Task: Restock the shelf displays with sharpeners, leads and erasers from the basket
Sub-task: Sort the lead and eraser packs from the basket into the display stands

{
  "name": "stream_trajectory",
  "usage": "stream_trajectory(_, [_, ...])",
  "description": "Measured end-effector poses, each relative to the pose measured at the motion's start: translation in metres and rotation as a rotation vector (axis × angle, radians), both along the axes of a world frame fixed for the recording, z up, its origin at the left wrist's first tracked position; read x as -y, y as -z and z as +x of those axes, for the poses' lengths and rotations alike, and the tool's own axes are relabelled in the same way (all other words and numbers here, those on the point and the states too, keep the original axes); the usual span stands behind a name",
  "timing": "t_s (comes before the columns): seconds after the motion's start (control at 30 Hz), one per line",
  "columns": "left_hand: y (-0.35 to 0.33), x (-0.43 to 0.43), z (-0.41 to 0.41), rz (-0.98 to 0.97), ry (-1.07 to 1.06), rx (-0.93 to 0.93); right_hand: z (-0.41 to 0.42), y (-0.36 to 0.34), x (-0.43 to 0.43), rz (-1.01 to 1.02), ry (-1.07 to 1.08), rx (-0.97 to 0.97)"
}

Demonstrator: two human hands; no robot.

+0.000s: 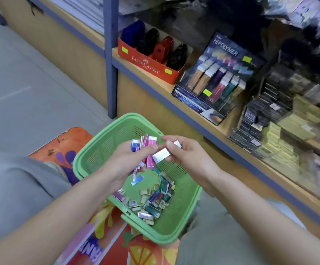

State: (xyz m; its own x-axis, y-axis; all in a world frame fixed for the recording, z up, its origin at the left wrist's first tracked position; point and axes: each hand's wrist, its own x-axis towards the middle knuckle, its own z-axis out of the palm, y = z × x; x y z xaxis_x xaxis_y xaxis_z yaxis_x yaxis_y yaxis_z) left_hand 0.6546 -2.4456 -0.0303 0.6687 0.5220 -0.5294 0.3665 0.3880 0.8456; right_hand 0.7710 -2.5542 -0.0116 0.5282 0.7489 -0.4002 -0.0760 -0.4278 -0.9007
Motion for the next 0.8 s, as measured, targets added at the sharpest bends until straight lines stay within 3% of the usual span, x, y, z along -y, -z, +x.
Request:
stream_trajectory(0.2, [-0.042, -0.012, 0.024, 0.067, 0.100, 0.052, 0.027, -0.037, 0.014, 0.028, 0.152, 0.299])
stream_trajectory(0.5, [-0.063, -0.030, 0.058, 0.114, 0.183, 0.104, 0.134, -0.078, 0.024, -0.034, 0.591, 0.919])
stream_trajectory(0.8, [-0.064, -0.037, 0.089, 0.008, 0.164, 0.142, 0.192, -0.072, 0.012, -0.300, 0.422, 1.141])
